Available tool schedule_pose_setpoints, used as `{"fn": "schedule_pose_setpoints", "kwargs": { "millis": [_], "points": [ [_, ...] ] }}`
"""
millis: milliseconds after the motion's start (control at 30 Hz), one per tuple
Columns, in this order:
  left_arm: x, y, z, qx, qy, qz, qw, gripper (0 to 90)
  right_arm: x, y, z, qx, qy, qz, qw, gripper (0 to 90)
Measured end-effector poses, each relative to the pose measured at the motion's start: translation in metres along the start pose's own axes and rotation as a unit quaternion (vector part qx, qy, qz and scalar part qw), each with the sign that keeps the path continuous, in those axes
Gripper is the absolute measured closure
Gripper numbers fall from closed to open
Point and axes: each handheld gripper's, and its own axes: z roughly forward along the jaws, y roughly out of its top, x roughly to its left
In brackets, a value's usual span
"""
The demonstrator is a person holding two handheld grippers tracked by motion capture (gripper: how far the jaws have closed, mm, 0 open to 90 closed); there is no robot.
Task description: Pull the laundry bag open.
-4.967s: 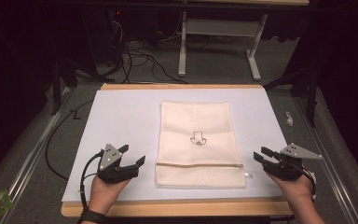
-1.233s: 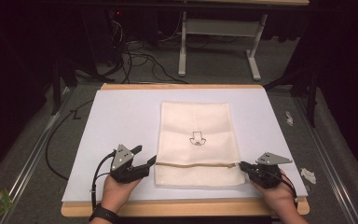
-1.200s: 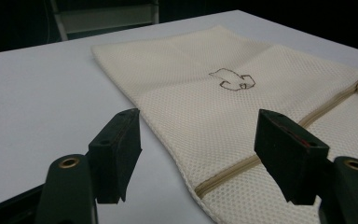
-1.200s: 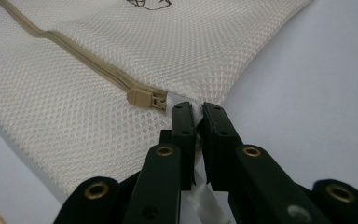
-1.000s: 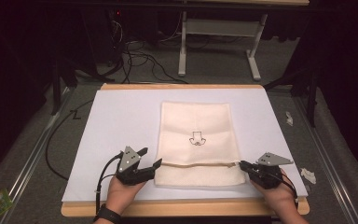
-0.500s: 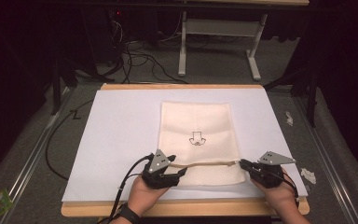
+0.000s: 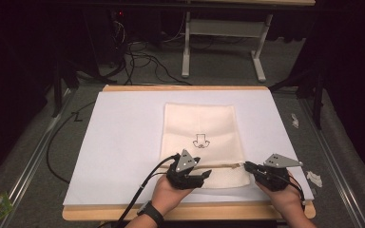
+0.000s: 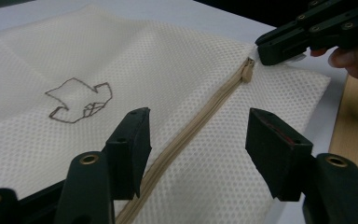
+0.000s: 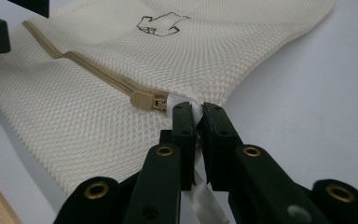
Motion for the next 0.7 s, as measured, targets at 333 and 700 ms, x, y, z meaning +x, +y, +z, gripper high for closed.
{"fn": "schedule_pose_setpoints", "kwargs": {
  "millis": [333,700],
  "points": [
    [-0.016,0.011,0.032,0.015,-0.019,0.012,0.9996,46.4,-0.001,0.001,-0.001,-0.008,-0.001,-0.004,1.0000,85.6],
    [-0.031,0.021,0.060,0.034,-0.030,0.016,0.9988,52.8,0.000,0.002,-0.001,-0.010,0.000,0.000,1.0000,85.6]
  ]
}}
